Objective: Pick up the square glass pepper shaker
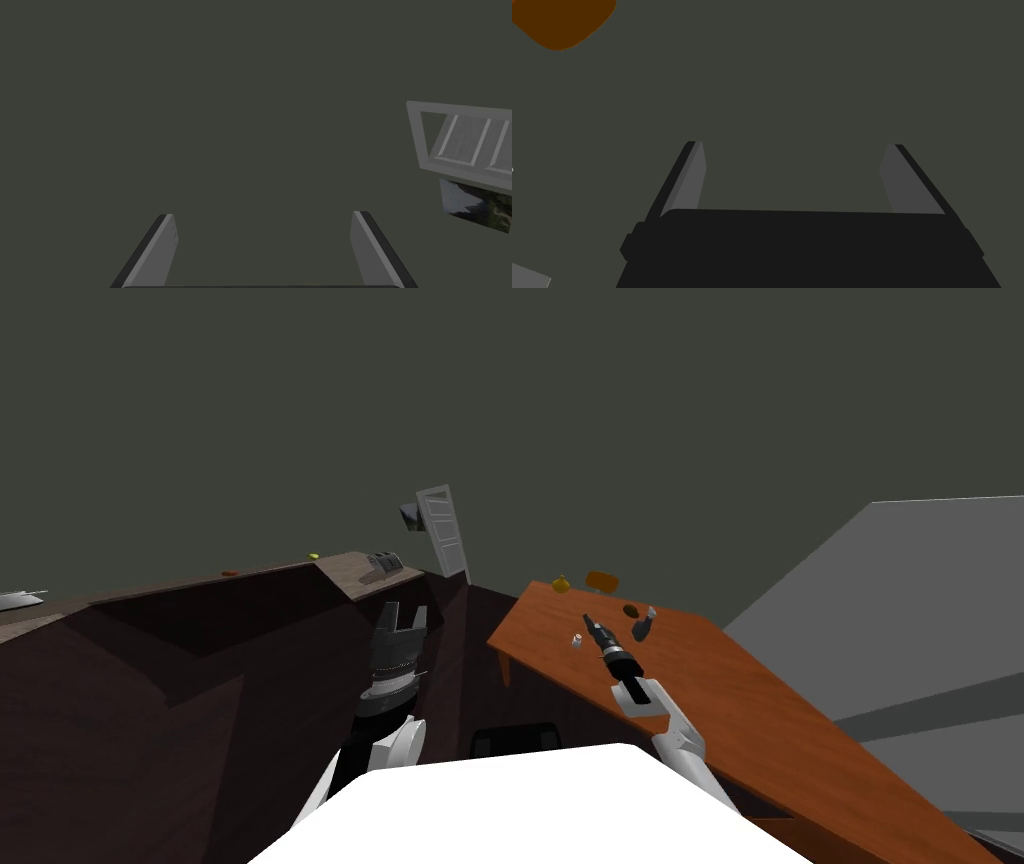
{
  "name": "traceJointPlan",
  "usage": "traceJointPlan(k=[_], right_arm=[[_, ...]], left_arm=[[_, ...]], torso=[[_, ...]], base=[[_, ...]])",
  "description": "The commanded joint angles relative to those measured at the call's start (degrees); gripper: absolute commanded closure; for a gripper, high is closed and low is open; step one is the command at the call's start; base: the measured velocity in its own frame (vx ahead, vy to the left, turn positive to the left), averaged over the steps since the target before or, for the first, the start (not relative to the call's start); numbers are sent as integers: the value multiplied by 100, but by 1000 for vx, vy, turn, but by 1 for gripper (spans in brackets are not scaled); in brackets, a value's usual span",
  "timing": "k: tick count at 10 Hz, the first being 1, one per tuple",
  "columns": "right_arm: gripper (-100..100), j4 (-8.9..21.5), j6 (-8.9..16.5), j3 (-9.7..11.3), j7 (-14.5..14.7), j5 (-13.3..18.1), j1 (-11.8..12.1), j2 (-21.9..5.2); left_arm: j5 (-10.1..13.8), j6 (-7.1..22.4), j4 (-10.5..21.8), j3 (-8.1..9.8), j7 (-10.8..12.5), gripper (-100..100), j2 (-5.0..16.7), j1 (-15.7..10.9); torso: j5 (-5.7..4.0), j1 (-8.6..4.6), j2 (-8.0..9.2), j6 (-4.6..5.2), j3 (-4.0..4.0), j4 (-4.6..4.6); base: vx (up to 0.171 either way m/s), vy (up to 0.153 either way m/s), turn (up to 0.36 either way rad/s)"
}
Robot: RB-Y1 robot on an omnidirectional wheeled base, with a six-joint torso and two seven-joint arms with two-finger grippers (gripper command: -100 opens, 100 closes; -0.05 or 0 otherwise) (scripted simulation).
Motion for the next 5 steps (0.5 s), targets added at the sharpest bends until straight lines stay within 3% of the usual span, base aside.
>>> traceJointPlan(k=[1,4,5], right_arm=[[-100,200,52,-53,51,92,-25,3],[-100,777,317,-228,195,451,-238,-54],[-100,825,317,-228,195,451,-238,-54]], left_arm=[[0,0,0,0,0,0,0,0],[0,0,0,0,0,0,0,0],[0,0,0,0,0,0,0,0]], torso=[[0,0,0,0,0,0],[-1,-3,2,2,1,0],[0,1,0,0,0,0]], base=[[20,28,52],[27,31,91],[23,33,40]])
